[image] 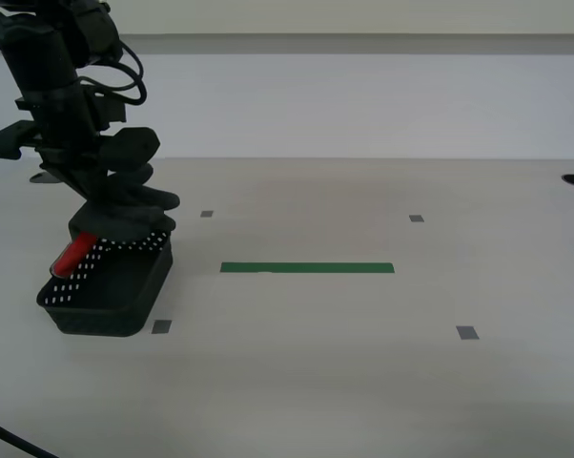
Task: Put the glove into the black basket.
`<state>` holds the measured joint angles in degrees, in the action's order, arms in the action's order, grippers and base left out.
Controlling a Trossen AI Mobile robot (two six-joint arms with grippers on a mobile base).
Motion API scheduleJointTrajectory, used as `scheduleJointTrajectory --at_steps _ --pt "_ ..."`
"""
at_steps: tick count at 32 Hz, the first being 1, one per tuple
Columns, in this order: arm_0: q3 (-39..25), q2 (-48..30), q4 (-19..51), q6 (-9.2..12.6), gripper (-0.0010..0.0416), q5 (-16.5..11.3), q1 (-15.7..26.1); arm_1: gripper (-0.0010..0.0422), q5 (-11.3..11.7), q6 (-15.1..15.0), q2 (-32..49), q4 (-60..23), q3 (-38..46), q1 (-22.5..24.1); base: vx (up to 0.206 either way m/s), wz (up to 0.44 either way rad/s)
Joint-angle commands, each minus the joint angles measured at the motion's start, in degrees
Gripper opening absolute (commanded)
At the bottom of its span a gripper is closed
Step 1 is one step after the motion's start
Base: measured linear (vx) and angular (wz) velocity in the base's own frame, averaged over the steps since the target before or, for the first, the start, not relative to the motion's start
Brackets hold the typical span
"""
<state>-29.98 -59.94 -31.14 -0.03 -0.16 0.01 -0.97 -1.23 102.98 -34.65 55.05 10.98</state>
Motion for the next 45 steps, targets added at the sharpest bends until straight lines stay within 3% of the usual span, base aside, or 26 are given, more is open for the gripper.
scheduleJointTrajectory --at_steps 1,4,8,17,18,19,21,23,26,35,36,38,40,41,44,45 --pt "-0.07 0.0 0.2 0.0 0.0001 0.0 0.04 -0.0001 0.04 0.44 3.54 0.63 -0.15 -1.44 0.0 0.0" --pt "-0.07 0.0 0.33 0.0 0.0 0.0 0.04 -0.0001 -0.57 0.66 9.62 2.93 -0.13 -1.64 0.0 0.0" --pt "-0.07 0.0 0.55 0.0 0.0001 0.0 0.04 0.0 -4.33 1.62 12.17 5.09 0.31 -1.62 0.0 0.0" --pt "-0.07 0.0 1.18 0.0 0.0001 0.0 0.04 0.0 -3.58 2.4 7.8 4.87 3.69 -1.81 0.0 0.0" --pt "-0.07 0.0 1.2 0.0 0.0001 0.02 0.02 0.0 -2.93 2.93 7.63 4.85 3.89 -1.81 0.0 0.0" --pt "-0.07 0.0 1.2 0.0 0.0001 0.0 0.04 0.0 2.03 3.41 6.86 4.15 4.57 -1.9 0.0 0.0" --pt "-0.07 0.0 1.22 0.0 0.0001 0.0 0.04 0.0 6.14 3.39 6.43 3.5 4.79 -2.03 0.0 0.0" --pt "-0.07 0.0 1.2 0.0 0.0 0.0 0.04 0.0 14.69 1.66 4.98 1.11 5.66 -2.27 0.0 0.0" --pt "-0.07 0.0 1.22 0.0 0.0001 0.0 0.04 0.0 12.0 1.66 4.66 0.02 6.08 -2.43 0.0 0.0" --pt "-0.07 0.0 1.2 0.0 0.0001 0.0 0.04 0.0007 12.55 1.95 4.66 -3.98 5.95 -2.84 0.0 0.0" --pt "-0.07 0.0 1.2 0.0 0.0 0.0 0.02 0.0019 12.55 2.21 4.66 -4.02 5.92 -2.84 0.0 0.0" --pt "-0.07 0.0 1.2 0.0 0.0001 0.0 0.04 0.0097 12.55 3.56 4.66 -4.26 5.92 -3.02 0.0 0.0" --pt "-0.07 0.0 1.2 0.0 0.0 0.0 0.02 0.0138 12.52 3.65 4.66 -4.33 5.92 -3.04 0.0 0.0" --pt "-0.07 0.0 1.2 0.0 0.0 0.0 0.04 0.0191 12.46 3.65 4.66 -4.7 5.92 -3.04 0.0 0.0" --pt "-0.07 0.0 1.2 0.0 0.0001 0.0 0.04 0.0245 12.46 3.93 4.66 -5.11 5.92 -3.04 0.0 0.0" --pt "-0.07 0.0 1.2 0.0 0.0001 0.0 0.02 0.0245 12.46 3.93 4.66 -5.14 5.92 -3.02 0.0 0.0"
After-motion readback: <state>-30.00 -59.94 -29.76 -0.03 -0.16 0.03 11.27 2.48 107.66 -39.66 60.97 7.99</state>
